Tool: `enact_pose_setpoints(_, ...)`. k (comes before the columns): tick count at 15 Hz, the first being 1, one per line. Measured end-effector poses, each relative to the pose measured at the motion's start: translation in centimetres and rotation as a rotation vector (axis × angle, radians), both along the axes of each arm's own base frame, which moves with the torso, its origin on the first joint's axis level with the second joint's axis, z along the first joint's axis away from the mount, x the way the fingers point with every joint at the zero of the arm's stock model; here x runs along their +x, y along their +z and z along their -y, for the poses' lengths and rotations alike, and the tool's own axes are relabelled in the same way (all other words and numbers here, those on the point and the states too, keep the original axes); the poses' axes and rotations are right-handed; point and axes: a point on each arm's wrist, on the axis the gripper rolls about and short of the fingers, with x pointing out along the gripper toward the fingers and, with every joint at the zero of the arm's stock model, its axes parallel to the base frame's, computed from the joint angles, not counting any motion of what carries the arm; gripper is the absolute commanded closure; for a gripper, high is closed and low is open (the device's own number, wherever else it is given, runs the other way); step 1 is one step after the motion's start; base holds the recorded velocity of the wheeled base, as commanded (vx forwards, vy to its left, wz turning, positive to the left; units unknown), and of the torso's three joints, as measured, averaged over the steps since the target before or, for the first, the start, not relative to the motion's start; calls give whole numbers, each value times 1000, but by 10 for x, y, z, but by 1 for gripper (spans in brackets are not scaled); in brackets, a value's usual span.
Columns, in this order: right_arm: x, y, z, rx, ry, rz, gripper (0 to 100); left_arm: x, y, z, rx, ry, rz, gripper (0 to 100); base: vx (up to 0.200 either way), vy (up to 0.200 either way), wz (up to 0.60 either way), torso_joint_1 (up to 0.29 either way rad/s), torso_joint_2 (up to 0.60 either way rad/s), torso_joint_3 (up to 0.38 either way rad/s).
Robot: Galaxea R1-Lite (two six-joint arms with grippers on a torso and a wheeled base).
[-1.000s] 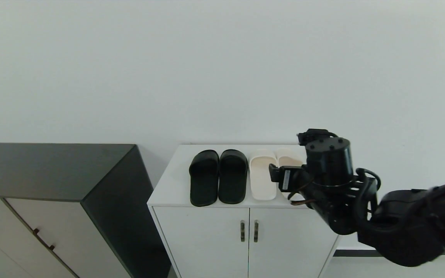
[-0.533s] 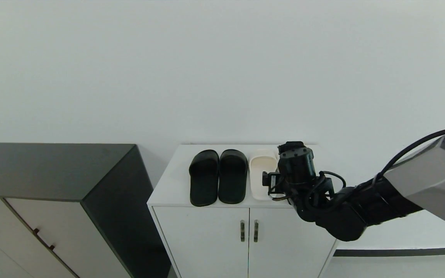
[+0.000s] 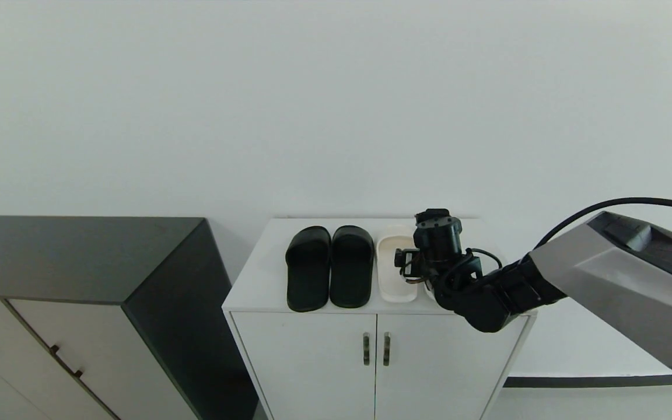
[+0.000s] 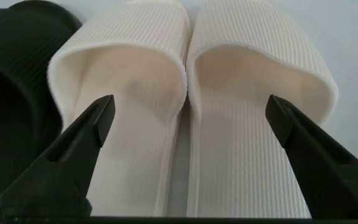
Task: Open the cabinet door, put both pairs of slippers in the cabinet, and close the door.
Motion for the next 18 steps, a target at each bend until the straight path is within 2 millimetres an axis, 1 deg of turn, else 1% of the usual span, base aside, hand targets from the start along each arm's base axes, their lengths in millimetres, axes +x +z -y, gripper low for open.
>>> enact_pose_setpoints(7, 38, -11, -4, -17, -12, 38, 0, 0, 0, 0, 0, 0, 0, 100, 0, 0, 0, 0, 0, 0)
enact_pose_setpoints(8, 43, -14, -3, -19, -19, 36, 100, 0, 0, 0, 0, 0, 0, 100, 0, 0, 0, 0, 0, 0)
enact_pose_setpoints(10, 50, -17, -1, -18, -31, 39, 100, 0, 0, 0, 0, 1, -1, 100, 0, 0, 0, 0, 0, 0)
enact_pose_setpoints(12, 52, -18, -2, -16, -33, 44, 100, 0, 0, 0, 0, 0, 0, 100, 0, 0, 0, 0, 0, 0)
enact_pose_setpoints(15, 52, -17, -4, -17, -36, 50, 100, 0, 0, 0, 0, 0, -1, 100, 0, 0, 0, 0, 0, 0)
enact_pose_setpoints(18, 45, -10, -6, -15, -27, 55, 100, 0, 0, 0, 0, 0, -1, 100, 0, 0, 0, 0, 0, 0)
